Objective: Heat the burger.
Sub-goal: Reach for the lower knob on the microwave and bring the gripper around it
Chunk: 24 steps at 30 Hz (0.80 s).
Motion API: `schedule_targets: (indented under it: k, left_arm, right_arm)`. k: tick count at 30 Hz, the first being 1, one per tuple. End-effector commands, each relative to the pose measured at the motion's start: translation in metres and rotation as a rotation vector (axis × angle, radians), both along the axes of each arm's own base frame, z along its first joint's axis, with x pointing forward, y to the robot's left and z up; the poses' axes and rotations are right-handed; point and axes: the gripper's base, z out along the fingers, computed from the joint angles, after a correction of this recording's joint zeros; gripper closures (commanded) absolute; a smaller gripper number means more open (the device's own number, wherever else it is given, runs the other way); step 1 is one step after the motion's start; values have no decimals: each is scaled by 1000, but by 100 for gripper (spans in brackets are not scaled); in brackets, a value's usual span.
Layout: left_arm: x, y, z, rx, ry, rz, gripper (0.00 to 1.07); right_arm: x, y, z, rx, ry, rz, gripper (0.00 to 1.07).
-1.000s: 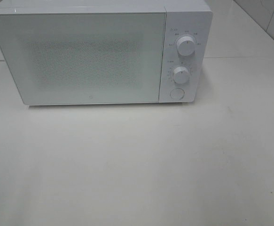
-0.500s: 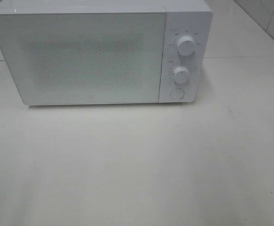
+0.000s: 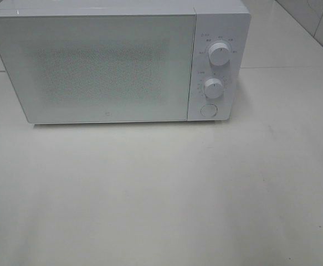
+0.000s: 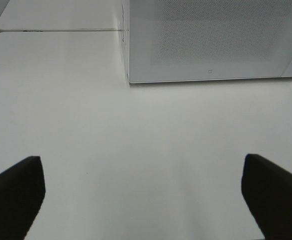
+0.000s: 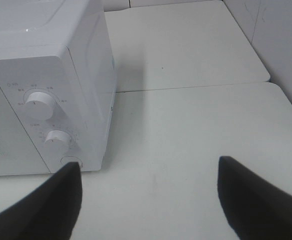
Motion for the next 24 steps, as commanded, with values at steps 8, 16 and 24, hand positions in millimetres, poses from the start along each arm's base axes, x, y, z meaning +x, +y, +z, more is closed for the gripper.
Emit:
schedule_targets:
  k: [8, 16, 24]
  left_arm:
    - [-3, 0, 0, -2, -30, 1, 6]
    - [-3, 0, 0, -2, -30, 1, 6]
    - [-3, 0, 0, -2, -30, 1, 6]
  right_arm:
    - [32, 3, -4, 4, -54, 14, 37]
    - [55, 6, -21, 8, -60, 30, 37]
    - [64, 9, -55, 19, -129, 54, 37]
